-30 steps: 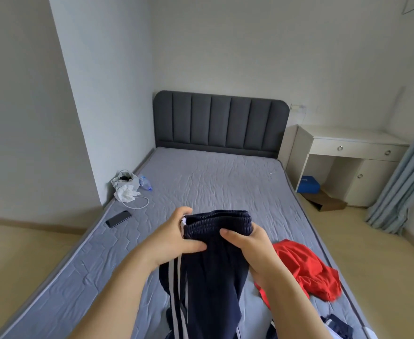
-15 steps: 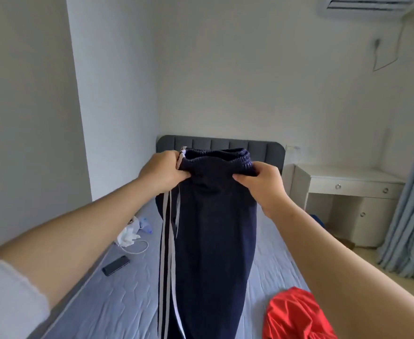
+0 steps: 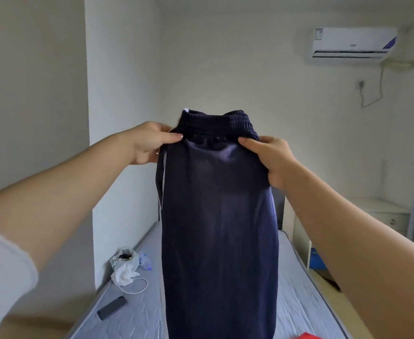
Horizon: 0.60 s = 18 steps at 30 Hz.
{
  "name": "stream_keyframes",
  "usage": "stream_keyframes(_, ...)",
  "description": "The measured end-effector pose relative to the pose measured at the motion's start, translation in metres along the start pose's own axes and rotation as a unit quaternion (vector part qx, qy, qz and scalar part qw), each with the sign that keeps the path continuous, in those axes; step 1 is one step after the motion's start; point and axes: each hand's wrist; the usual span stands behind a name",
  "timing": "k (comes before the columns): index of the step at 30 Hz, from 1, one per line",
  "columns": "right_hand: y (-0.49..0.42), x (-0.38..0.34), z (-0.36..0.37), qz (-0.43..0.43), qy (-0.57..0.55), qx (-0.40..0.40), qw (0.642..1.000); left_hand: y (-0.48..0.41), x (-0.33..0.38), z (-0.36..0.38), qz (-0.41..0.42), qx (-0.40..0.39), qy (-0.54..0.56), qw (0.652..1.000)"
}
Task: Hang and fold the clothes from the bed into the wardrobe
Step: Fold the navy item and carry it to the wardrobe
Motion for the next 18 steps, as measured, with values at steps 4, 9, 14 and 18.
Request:
stream_keyframes(4, 0.001, -0.007, -0.001, 0.033, 0.006, -0.043, 0.999, 0.007, -0.008, -0.004, 0.007, 0.004, 0.034, 0.999)
stream_keyframes(9, 0.001, -0.010, -0.005, 0.151, -0.091, -0.173, 0.969, 0.019, -0.017, -0.006, -0.005, -0.038, 0.111, 0.993)
stream_keyframes(14, 0.003, 0.015, -0.009, 0.232, -0.068, -0.243, 0.939, 0.016, -0.040, -0.010, -0.090, -0.091, 0.084, 0.988)
stream_keyframes(18, 0.014, 0.069, 0.002, 0.239, 0.041, -0.205, 0.948, -0.008, -0.080, 0.000, -0.177, -0.061, -0.071, 0.980)
Point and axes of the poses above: each hand's wrist, its own y-axis away from the middle knuckle, its own z-axis out of the palm, x = y × z, and after that the axes turned 11 degrees about -z, right-handed
